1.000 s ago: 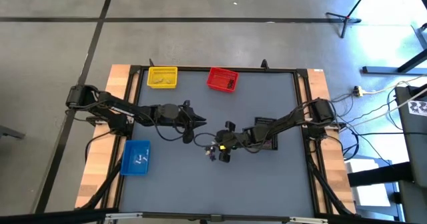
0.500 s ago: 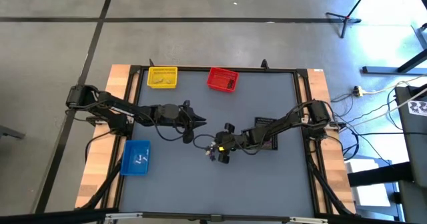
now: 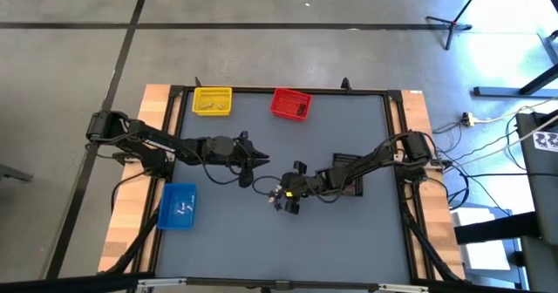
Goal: Sort Halloween decoration
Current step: Put the yellow skull toy into the yellow bin
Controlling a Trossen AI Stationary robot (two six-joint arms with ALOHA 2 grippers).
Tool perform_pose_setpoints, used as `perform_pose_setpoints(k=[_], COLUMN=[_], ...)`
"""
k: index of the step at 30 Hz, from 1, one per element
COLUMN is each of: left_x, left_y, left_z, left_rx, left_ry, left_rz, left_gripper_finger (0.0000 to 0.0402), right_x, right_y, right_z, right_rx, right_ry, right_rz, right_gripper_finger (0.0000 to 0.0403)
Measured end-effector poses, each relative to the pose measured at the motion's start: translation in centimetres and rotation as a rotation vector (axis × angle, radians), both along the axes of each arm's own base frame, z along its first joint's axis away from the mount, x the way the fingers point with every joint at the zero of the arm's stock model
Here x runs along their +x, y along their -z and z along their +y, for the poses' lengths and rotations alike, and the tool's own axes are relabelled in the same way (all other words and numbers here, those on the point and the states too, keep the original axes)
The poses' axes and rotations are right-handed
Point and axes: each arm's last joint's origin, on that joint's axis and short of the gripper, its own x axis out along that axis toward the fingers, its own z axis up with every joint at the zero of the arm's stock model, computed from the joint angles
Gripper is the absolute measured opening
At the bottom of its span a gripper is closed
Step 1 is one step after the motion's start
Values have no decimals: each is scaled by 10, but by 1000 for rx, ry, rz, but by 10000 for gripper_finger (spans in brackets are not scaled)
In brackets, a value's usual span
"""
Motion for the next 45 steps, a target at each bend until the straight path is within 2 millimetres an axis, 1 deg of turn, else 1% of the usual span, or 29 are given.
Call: perform_pose_setpoints(k=[7,11,22,29,31,36,40,45], left_x=[0,0,0,0,1,1,1,1], left_y=[0,0,0,-1,-1,-2,-2,-3], left_z=[0,0,0,0,-1,-3,-3,-3], left_rx=[0,0,1,6,18,28,49,75], left_ry=[0,0,0,18,50,114,128,140], left_rz=[0,0,-2,-6,-12,-19,-20,-23], left_gripper_finger=[63,63,63,63,63,63,63,63], right_x=[0,0,0,-4,-7,-14,-18,-23], right_y=[0,0,1,-6,-11,-31,-49,-72], right_z=[0,0,0,0,0,-2,-2,-7], right_rx=[-4,-4,11,5,14,1,-22,-33], right_ry=[-2,-2,-21,-50,-62,-87,-128,-137], right_rz=[4,5,11,37,51,56,25,-19], right_gripper_finger=[67,52,50,51,52,52,53,53])
